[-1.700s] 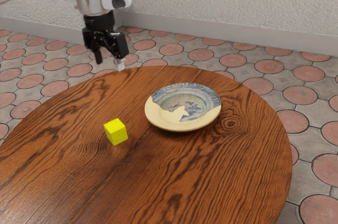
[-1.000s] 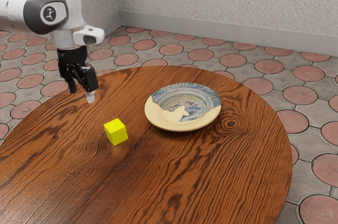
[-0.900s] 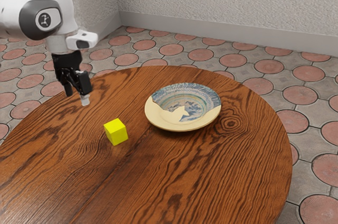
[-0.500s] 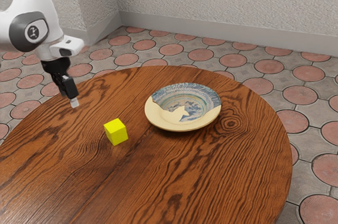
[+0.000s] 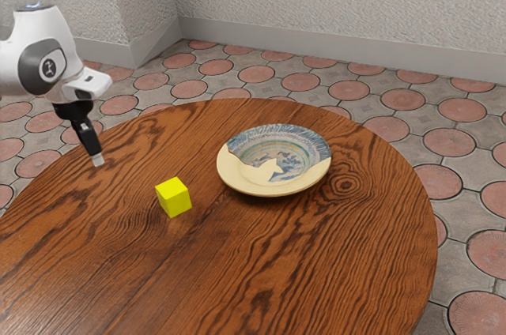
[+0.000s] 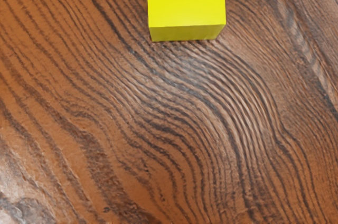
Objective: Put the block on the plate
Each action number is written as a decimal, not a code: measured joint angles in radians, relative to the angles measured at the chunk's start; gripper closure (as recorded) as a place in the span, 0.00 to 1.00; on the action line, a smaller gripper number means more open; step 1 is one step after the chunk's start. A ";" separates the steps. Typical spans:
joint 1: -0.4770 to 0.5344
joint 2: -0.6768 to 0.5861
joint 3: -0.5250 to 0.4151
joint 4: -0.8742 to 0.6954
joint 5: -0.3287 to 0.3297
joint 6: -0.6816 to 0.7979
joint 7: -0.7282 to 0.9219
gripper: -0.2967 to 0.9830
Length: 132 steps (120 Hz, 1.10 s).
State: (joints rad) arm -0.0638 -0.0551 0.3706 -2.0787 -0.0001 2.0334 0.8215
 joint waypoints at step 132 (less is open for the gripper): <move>-0.002 0.320 -0.075 0.209 -0.137 0.033 0.104 0.23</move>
State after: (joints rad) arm -0.0662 0.2654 0.2960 -1.8700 -0.1370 2.0660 0.9251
